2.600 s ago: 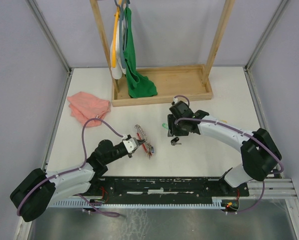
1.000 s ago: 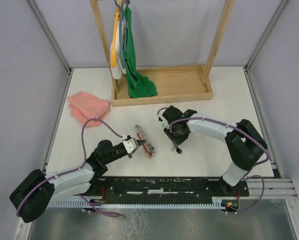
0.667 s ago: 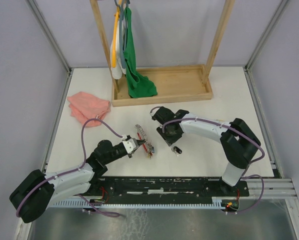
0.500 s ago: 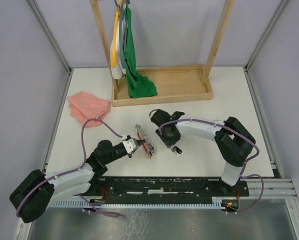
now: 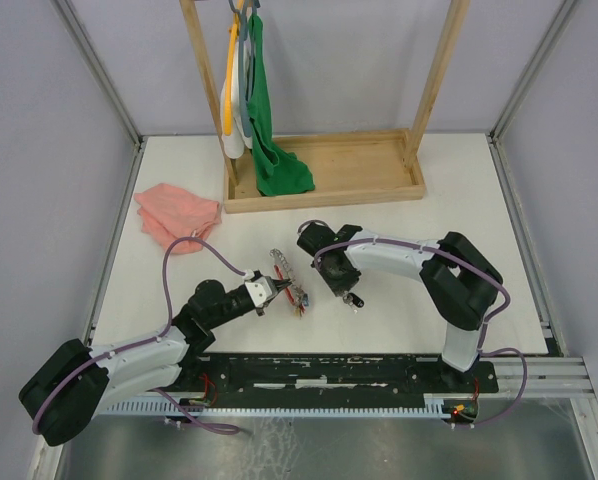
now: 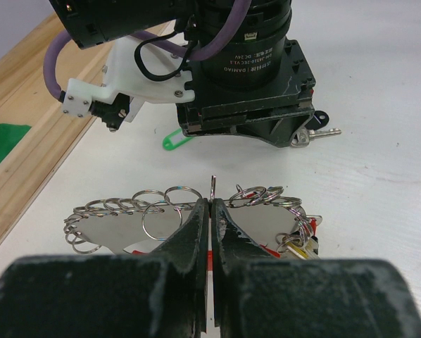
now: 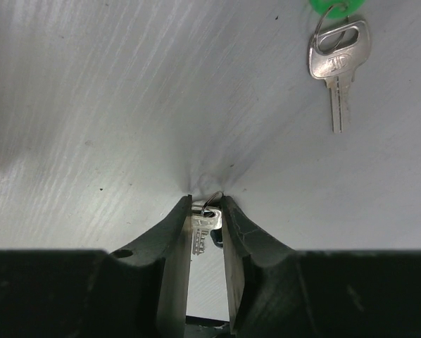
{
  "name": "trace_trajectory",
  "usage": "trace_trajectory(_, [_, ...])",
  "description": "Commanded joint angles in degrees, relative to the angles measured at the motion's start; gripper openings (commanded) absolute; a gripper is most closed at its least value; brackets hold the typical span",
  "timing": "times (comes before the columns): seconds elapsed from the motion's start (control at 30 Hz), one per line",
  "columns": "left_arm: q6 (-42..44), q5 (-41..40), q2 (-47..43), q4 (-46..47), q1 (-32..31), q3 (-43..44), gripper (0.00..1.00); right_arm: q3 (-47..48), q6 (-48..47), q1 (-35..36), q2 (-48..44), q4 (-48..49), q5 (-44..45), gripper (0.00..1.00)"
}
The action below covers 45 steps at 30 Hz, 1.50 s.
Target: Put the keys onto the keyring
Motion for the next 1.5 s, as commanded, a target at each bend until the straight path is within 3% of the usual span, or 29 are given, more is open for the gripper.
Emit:
trace_trajectory(0.0, [-0.8, 0.2, 0.0, 5.2, 0.0, 1.3, 0.03, 2.2, 1.3, 0.5, 1.1, -0.8, 2.2, 0.3])
trace_trajectory(0.2, [-0.9, 0.3, 0.1, 5.1, 0.0, 1.3, 0.03, 1.9, 1.4, 0.6, 0.7, -1.7, 3.6, 0.21])
trace_trajectory(0.43, [-0.9, 0.8, 1.4, 7.0, 0.0, 1.1, 0.03, 0.7, 0.0, 0.6, -2.7, -1.7, 4.0, 0.01])
trace_trajectory(0.73, [-0.2, 3.3, 4.6, 11.4, 0.0, 0.4, 0.03, -4.6, -5.5, 0.5, -10.5, 6.0, -0.9, 0.01])
trace_trajectory(1.17, [0.4, 3.8, 3.8, 12.9, 0.0, -0.8, 0.03, -15.6, -7.5, 0.2, -12.1, 28.1, -4.6, 0.01])
trace_trajectory(1.33, [0.5, 3.5, 3.2, 12.2, 0.0, -0.9, 0.03, -15.1, -7.7, 0.1, -10.9, 27.0, -3.1, 0.01])
trace_trajectory(1.47, [0.5, 3.4, 2.9, 11.8, 0.0, -0.7, 0.03, -13.7, -7.2, 0.1, -10.9, 23.7, -2.2, 0.07])
